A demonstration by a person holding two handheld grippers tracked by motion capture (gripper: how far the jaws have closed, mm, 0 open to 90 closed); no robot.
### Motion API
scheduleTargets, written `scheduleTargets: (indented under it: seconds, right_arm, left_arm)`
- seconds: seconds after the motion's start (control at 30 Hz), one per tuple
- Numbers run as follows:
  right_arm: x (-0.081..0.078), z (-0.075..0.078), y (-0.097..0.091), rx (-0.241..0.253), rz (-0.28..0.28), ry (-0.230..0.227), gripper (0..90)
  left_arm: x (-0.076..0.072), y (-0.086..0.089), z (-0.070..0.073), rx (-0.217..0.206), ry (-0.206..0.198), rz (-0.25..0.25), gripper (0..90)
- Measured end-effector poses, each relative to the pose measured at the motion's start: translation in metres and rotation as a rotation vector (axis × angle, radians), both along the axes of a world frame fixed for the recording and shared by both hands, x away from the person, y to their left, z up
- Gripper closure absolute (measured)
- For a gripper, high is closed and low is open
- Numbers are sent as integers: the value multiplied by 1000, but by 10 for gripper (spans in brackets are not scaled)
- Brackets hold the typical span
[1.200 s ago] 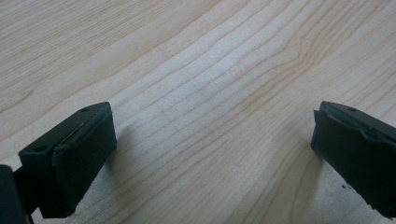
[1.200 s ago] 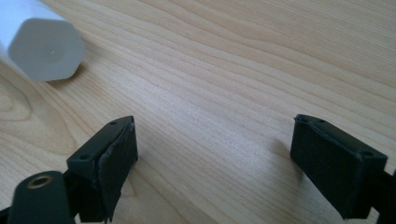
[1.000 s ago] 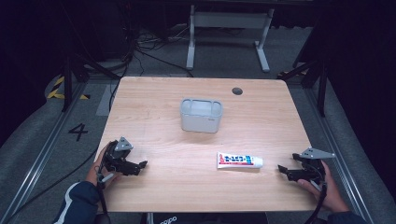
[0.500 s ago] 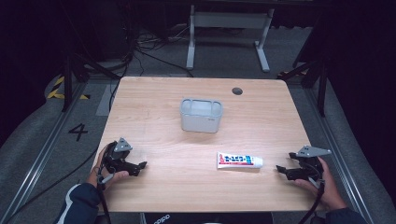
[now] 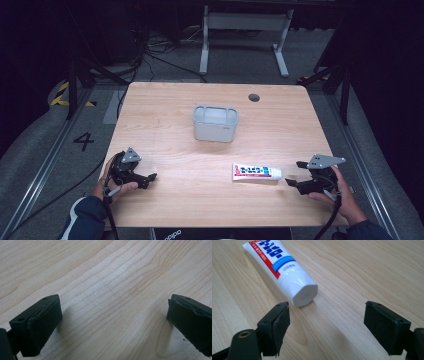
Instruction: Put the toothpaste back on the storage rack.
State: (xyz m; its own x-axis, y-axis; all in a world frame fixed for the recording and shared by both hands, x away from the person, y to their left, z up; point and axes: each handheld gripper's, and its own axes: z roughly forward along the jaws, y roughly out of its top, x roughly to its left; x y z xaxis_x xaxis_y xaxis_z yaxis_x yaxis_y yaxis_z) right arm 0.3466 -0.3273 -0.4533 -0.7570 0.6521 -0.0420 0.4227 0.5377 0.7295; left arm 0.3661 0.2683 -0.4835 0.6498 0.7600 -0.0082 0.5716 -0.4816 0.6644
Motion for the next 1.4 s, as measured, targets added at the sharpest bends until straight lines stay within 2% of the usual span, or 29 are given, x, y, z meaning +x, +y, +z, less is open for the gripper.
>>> scheduleTargets:
  seconds: [0.3,0.33,0.43,0.63,0.73,1.0,1.4]
  right_arm:
    - [6,3,16,-41,60,13,215]
    - [7,4,24,-56,84,14,216]
    - [8,5,28,-61,97,16,220]
    - [12,11,44,-101,148,16,244]
    - [14,14,50,-103,172,23,248]
    - [19,18,75,-177,265,41,259]
    - [28,16,101,-217,306,53,273]
  left_arm:
    - [0,0,0,0,0,0,4]
    - [0,0,0,0,0,0,4]
    - [0,0,0,0,0,0,4]
    - [0,0,0,0,0,0,4]
    - [0,0,0,0,0,0,4]
    - [-1,0,0,-1,-1,3,5]
    - [-1,0,0,0,1,4,5]
